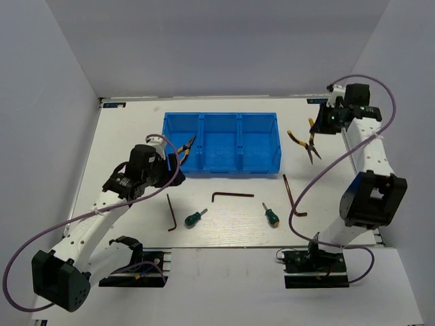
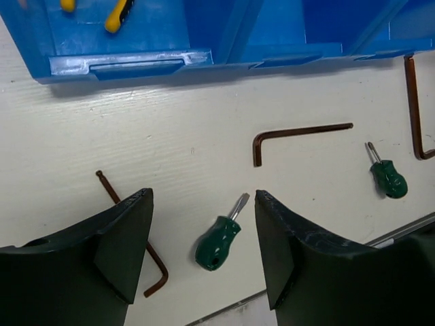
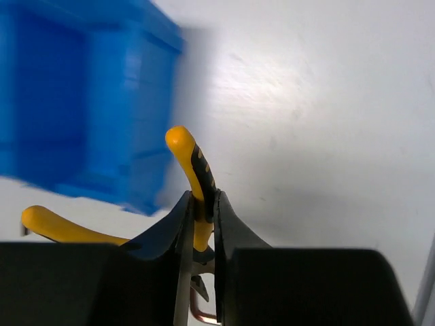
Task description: Sort the tools into containers
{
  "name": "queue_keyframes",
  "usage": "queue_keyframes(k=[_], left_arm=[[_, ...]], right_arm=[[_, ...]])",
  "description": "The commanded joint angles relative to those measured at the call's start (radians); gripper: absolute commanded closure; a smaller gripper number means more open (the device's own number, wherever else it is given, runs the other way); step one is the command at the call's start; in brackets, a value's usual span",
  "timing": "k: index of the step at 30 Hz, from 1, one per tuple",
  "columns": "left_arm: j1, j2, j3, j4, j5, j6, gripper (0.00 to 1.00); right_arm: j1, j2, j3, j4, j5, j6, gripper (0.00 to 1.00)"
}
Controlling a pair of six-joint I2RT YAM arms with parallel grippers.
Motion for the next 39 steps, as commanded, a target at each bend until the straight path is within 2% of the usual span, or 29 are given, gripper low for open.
queue_keyframes(k=[1,5,6,10,11,14,19,23,26,27,29,33,39], left_arm=[[-0.008,-0.061,-0.025,-0.035,-0.025,-0.034,0.29],[-0.008,-0.061,-0.035,-0.078,-0.053,-0.08,0.3],[-0.008,-0.061,-0.035,-0.087,-0.07,-0.089,0.3],[-0.017,-0.049,-0.035,-0.14,-0.117,-0.138,0.31],[-0.017,-0.04,-0.035,-0.167,-0.129,-0.149,0.31],[-0.026,-0.05,-0.025,-0.178,-0.14,-0.168,0.31],[-0.026,-0.074,-0.025,-0.198,-0.159,-0.198,0.31],[-0.026,-0.097,-0.036,-0.219,-0.159,-0.209,0.31],[-0.026,-0.097,-0.056,-0.219,-0.159,-0.218,0.31],[-0.026,-0.097,-0.056,-0.23,-0.168,-0.218,0.31],[-0.026,-0.083,-0.067,-0.23,-0.168,-0.228,0.31],[-0.026,-0.063,-0.088,-0.197,-0.157,-0.237,0.31],[-0.026,-0.034,-0.136,-0.147,-0.139,-0.246,0.31]], right_arm=[[0.07,-0.069,0.095,-0.044,-0.277,-0.001,1.0],[0.208,-0.051,0.154,0.03,-0.394,0.065,1.0],[0.292,-0.031,0.178,0.044,-0.394,0.093,1.0],[0.449,0.085,0.298,0.119,-0.405,0.153,1.0],[0.484,0.128,0.315,0.195,-0.424,0.188,1.0],[0.553,0.236,0.398,0.295,-0.483,0.303,1.0],[0.659,0.432,0.583,0.618,-0.546,0.533,1.0],[0.727,0.541,0.703,0.726,-0.557,0.68,1.0],[0.777,0.576,0.662,0.831,-0.511,0.667,1.0],[0.79,0.583,0.602,0.849,-0.468,0.633,1.0],[0.8,0.635,0.599,0.891,-0.429,0.587,1.0],[0.807,0.688,0.622,0.77,-0.298,0.459,1.0],[0.799,0.696,0.574,0.708,-0.215,0.34,1.0]])
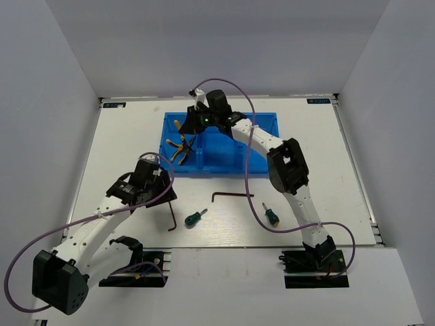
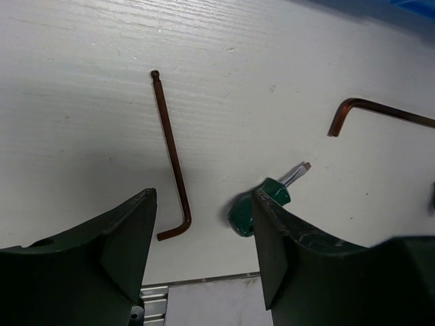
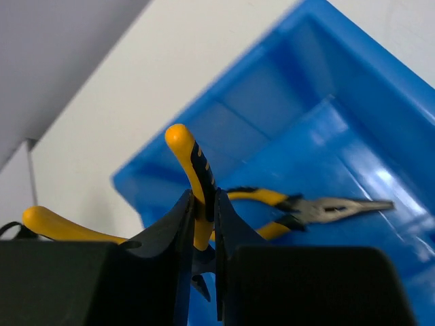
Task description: Sort the tools into containers
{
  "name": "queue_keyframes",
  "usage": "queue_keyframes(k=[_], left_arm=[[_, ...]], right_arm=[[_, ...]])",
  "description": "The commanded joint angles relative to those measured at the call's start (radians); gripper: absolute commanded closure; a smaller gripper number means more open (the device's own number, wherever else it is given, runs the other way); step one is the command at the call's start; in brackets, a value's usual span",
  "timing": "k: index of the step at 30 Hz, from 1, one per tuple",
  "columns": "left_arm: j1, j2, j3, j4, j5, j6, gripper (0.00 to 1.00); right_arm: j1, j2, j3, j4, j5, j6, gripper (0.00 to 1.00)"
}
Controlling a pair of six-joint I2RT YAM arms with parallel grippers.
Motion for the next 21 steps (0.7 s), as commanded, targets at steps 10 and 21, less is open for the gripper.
queue_keyframes(k=[10,21], left_arm=[[-0.004,0.113,-0.059,0.1,0.02,-0.025,0.49],[-0.053,0.269,-0.01,0.045,-0.077,-0.056,0.67]], right_arm=[[-0.018,-0.071,-0.004,-0.033,0.051,-0.117,0.47],[-0.041,-0.387,-0.131,-0.234,0.112,-0.239,0.76]])
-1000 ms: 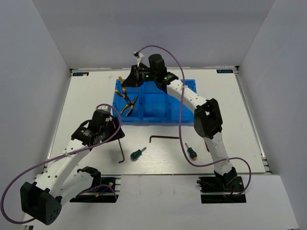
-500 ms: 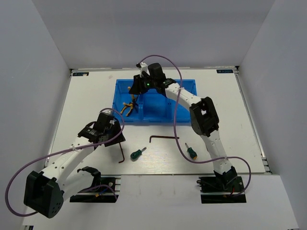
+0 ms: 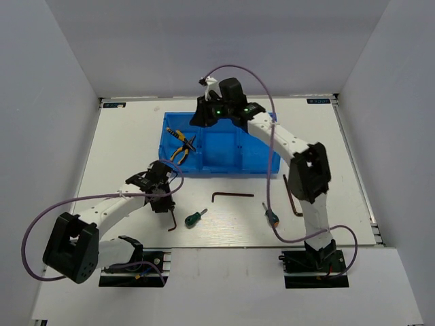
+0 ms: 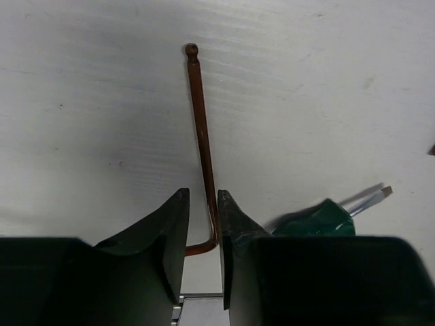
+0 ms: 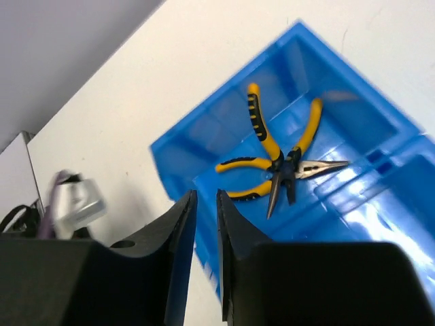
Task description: Sort the tools into containers
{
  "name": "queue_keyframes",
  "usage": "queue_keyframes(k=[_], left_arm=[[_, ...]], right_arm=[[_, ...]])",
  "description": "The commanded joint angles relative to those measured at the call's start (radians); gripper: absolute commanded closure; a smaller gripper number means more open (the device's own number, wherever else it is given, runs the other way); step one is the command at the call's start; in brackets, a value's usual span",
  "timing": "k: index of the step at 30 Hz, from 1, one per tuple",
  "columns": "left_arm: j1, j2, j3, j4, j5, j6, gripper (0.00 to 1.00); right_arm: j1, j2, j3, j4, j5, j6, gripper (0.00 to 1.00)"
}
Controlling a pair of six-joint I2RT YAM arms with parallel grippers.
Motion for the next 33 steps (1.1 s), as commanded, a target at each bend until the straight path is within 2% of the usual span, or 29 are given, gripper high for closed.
queue_keyframes(k=[1,3,5,10,16,18,25,28,30,31,33], left_arm=[[-0.03,0.028,0.042,-0.03,-0.063,-0.029,0.65],[-0.039,0.041,0.042,-0.03,-0.074,-0.039,0.63],[-0.05,0.054,0.042,-0.03,-0.083,-0.048,0.62],[-0.087,0.123,0.032,-0.007,-0.128,-0.079,0.62],[-0.159,0.256,0.077,-0.033,-0.203,-0.137,0.62],[-0.187,0.287,0.091,-0.045,-0.212,-0.151,0.64],[-0.237,0.351,0.084,-0.045,-0.221,-0.195,0.91],[-0.248,0.36,0.075,-0.045,-0.212,-0.204,1.0],[-0.259,0.36,0.074,-0.045,-0.212,-0.204,1.0],[-0.268,0.348,0.088,-0.06,-0.224,-0.204,1.0],[-0.277,0.319,0.11,-0.111,-0.244,-0.204,1.0]], right_arm=[[-0.011,-0.197,-0.089,-0.159,0.039,-0.159,0.76],[-0.021,-0.304,-0.151,-0.233,0.048,-0.275,0.74],[-0.025,-0.422,-0.31,-0.27,0.065,-0.317,0.74],[-0.063,-0.63,-0.577,-0.249,0.066,-0.377,0.74],[-0.085,-0.736,-0.716,-0.261,0.065,-0.365,0.74],[-0.091,-0.746,-0.745,-0.263,0.066,-0.363,0.74],[-0.113,-0.785,-0.809,-0.295,0.094,-0.411,0.74],[-0.122,-0.814,-0.852,-0.306,0.092,-0.458,0.63],[-0.122,-0.826,-0.868,-0.313,0.066,-0.493,0.58],[-0.125,-0.835,-0.88,-0.322,0.054,-0.504,0.51],[-0.125,-0.848,-0.897,-0.335,-0.007,-0.562,0.47]])
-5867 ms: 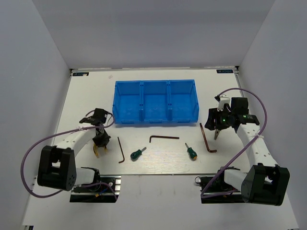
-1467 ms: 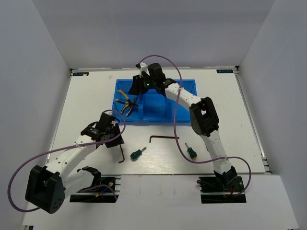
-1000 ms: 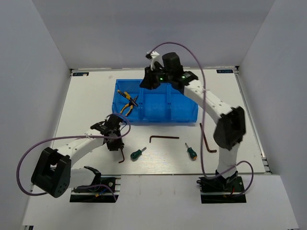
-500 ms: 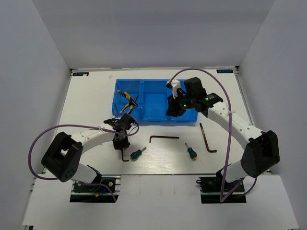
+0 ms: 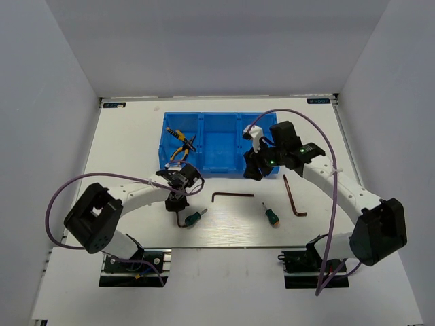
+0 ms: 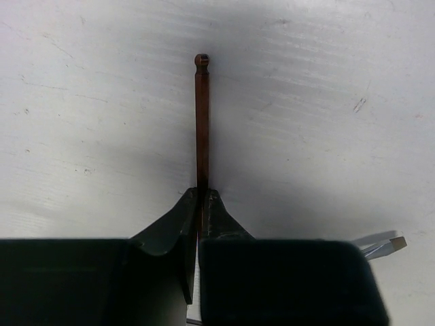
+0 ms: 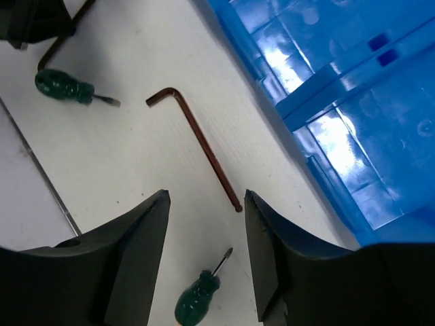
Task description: Sort the tools into containers
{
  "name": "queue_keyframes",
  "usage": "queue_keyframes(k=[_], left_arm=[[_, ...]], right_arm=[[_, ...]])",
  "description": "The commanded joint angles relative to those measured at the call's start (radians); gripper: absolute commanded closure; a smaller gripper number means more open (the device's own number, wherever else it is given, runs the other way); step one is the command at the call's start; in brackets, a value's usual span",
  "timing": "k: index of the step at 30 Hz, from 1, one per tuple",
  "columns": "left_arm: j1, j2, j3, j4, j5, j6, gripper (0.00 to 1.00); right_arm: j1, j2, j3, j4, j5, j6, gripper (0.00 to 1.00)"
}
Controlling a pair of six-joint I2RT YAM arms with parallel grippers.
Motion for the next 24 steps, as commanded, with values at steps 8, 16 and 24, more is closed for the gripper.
queue_keyframes(k=[8,16,24], left_arm=[[-0.02,-0.219,0.185,-0.225,-0.129,-0.002,1.0],[-0.029,-0.236,0.365,-0.067,-0.032,0.213,1.0],[-0.017,0.008,0.566,0.207,-0.029,0.359,1.0]], right_arm=[[-0.004,-0.031,-0.113,0.004,-0.119,-0.255,0.44],[0.0,-0.002,-0.19,0.042,-0.129,-0.442,0.44],[-0.002,-0.04,-0.194,0.027,-0.122,-0.422,0.44]])
